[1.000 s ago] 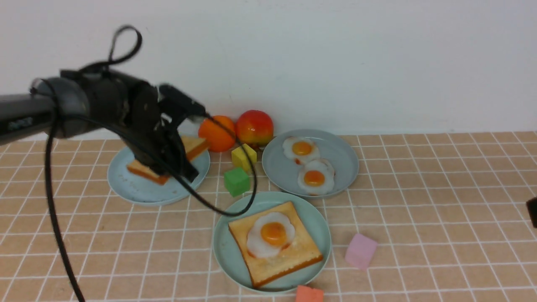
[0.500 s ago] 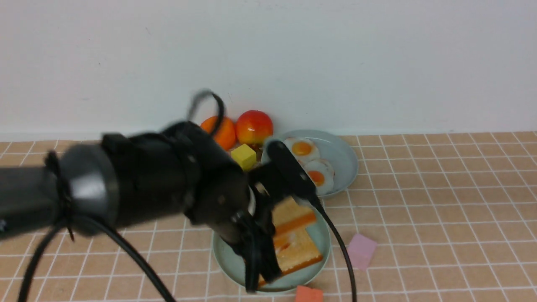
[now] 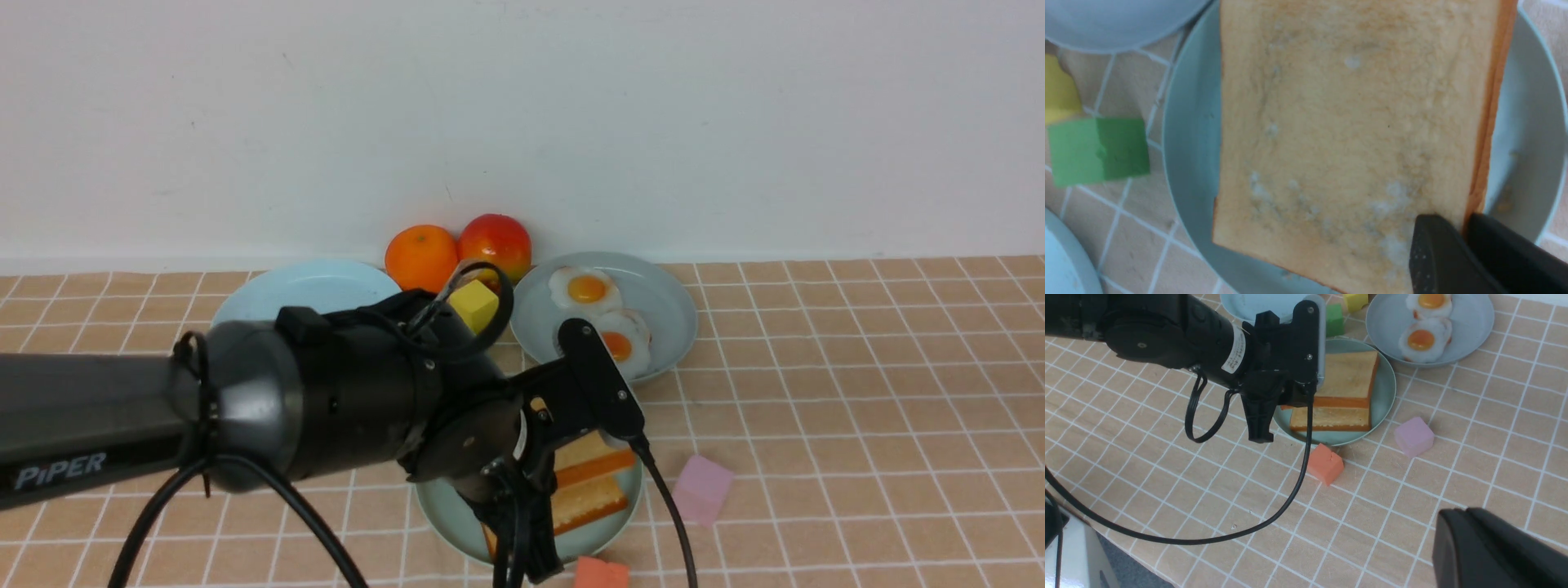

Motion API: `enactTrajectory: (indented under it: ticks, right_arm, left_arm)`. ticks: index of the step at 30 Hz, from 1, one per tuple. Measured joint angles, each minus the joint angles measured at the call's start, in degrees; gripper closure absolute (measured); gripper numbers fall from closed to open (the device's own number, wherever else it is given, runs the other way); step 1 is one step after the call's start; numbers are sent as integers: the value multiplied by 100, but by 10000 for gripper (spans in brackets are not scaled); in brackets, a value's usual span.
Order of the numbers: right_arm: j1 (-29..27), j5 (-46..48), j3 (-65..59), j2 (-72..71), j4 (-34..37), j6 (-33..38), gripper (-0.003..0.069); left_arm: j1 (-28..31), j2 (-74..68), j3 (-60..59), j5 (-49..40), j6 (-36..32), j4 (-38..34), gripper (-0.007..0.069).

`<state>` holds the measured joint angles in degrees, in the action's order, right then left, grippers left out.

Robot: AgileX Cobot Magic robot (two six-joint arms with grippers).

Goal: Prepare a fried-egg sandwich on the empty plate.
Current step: Use the left arm to place a slice of bread on the fried egg in the middle

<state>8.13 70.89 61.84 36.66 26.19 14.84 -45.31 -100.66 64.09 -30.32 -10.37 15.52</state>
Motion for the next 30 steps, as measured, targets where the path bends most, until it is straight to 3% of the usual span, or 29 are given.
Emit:
enactTrajectory:
  ticks: [20,30]
  right_arm:
    - [0,-62,0,-1,-4,6,623]
    - [0,-38,0,-1,-4,6,612]
  left_arm:
    - [0,0,0,-78,195,-289,565]
    - [0,0,0,-73,195,-289,424]
